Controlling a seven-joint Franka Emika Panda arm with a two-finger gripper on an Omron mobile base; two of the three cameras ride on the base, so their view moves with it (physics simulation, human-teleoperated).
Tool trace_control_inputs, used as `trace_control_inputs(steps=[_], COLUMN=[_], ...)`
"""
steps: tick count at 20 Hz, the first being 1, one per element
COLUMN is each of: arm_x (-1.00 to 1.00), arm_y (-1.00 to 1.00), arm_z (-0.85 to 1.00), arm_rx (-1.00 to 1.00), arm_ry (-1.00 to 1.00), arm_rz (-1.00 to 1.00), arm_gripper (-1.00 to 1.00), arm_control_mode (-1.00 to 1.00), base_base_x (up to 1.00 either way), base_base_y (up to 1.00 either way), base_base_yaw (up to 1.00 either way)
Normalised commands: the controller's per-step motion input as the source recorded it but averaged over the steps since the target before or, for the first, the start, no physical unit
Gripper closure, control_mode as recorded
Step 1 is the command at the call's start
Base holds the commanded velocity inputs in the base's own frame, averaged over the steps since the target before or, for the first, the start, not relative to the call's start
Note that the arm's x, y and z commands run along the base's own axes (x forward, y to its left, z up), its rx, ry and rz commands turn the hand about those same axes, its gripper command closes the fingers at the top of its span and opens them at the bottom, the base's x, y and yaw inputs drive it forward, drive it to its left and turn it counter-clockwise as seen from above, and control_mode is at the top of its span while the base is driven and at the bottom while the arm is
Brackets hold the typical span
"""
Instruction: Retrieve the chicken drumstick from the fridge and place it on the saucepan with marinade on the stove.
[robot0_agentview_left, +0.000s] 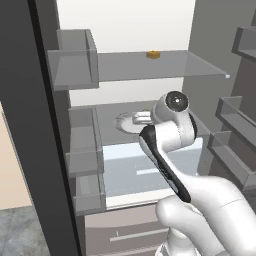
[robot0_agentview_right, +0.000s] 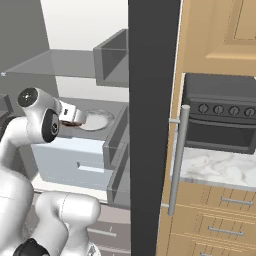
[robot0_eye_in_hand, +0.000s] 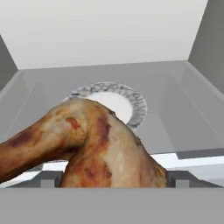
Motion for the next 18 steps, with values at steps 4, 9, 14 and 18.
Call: trace_control_inputs(steps=[4, 9, 14, 18], arm_x=[-1.0, -1.0, -0.96, -0.86], arm_y=[-0.05, -0.17, -0.21, -0.03], arm_z=[0.0, 0.12, 0.32, 0.38], arm_rx=[0.0, 0.0, 0.0, 0.0], arm_ry=[-0.04, -0.05, -0.07, -0.02], arm_rz=[0.0, 0.0, 0.02, 0.08], arm_gripper=[1.0, 1.0, 1.0, 1.0], arm_control_mode=[-1.0, -1.0, -1.0, -1.0], base_base_x=[0.0, 0.0, 0.0, 0.0], base_base_y=[0.0, 0.0, 0.0, 0.0], base_base_yaw=[0.0, 0.0, 0.0, 0.0])
